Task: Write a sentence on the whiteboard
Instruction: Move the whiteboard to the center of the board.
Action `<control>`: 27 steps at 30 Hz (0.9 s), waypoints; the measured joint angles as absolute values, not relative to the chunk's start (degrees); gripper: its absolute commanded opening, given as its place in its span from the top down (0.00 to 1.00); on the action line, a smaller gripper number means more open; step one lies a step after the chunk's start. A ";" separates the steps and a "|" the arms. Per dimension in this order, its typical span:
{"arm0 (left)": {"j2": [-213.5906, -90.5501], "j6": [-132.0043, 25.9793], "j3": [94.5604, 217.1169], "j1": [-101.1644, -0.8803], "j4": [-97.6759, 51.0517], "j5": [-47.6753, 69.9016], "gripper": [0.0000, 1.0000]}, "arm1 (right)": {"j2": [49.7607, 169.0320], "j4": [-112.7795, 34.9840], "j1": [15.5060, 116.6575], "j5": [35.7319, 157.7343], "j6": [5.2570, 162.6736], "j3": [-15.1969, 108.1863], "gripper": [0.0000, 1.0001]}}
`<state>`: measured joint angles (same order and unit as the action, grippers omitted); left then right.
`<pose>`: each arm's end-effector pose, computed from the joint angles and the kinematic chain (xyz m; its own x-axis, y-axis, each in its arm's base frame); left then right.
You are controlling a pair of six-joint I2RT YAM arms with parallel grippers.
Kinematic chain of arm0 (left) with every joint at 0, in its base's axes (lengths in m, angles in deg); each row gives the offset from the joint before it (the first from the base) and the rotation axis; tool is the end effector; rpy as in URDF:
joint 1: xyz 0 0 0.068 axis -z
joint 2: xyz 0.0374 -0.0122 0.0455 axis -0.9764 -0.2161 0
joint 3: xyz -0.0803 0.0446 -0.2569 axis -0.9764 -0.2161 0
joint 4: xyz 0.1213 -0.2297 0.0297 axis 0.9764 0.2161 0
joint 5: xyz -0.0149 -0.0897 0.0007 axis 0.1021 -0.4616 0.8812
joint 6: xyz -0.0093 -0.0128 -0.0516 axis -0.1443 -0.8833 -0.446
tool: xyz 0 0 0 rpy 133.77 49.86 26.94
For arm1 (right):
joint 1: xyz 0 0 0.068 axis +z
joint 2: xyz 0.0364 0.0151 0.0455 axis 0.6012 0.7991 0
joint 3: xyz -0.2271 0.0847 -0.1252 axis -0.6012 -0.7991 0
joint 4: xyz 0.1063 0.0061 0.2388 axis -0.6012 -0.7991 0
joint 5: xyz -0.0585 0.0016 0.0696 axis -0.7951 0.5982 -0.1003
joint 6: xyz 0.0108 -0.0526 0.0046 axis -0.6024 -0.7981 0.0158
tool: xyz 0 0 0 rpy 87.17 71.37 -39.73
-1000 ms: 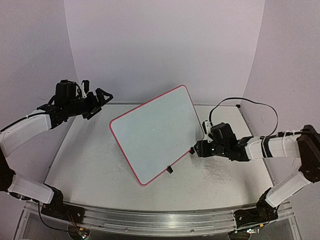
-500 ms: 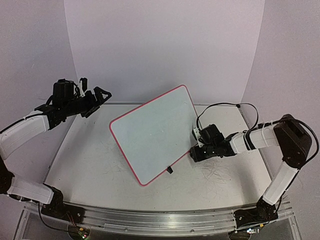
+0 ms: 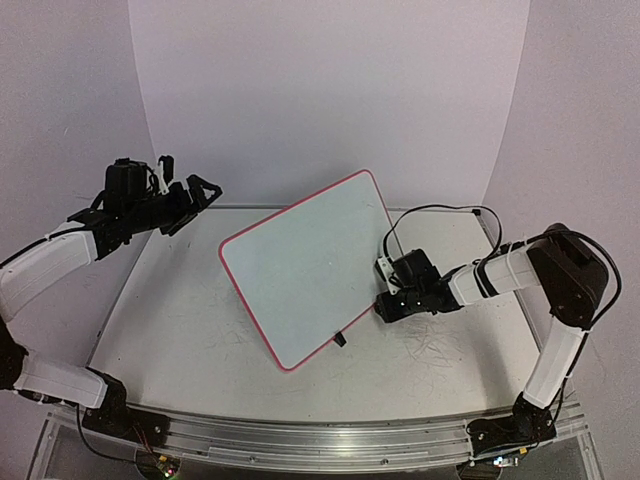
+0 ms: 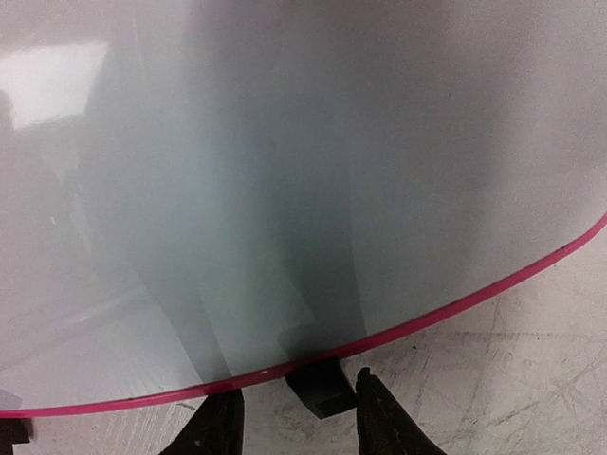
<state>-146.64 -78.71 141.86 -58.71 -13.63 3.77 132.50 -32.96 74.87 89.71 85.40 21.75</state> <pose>0.2656 -0.1007 0.3343 -0.5833 -0.4176 -0.6967 0.2481 0.7251 -0.6424 0.2780 0.2169 0.1274 -0.6688 -0.3390 -0.6616 -0.5296 0.8418 0.1040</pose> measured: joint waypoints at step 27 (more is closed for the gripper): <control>-144.54 -72.05 141.89 -58.71 -10.53 5.61 0.00 | 126.93 -29.92 80.48 73.09 101.40 13.01 1.00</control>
<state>-144.54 -72.05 141.89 -58.71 -10.53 5.61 126.93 -29.92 80.48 73.09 101.40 13.01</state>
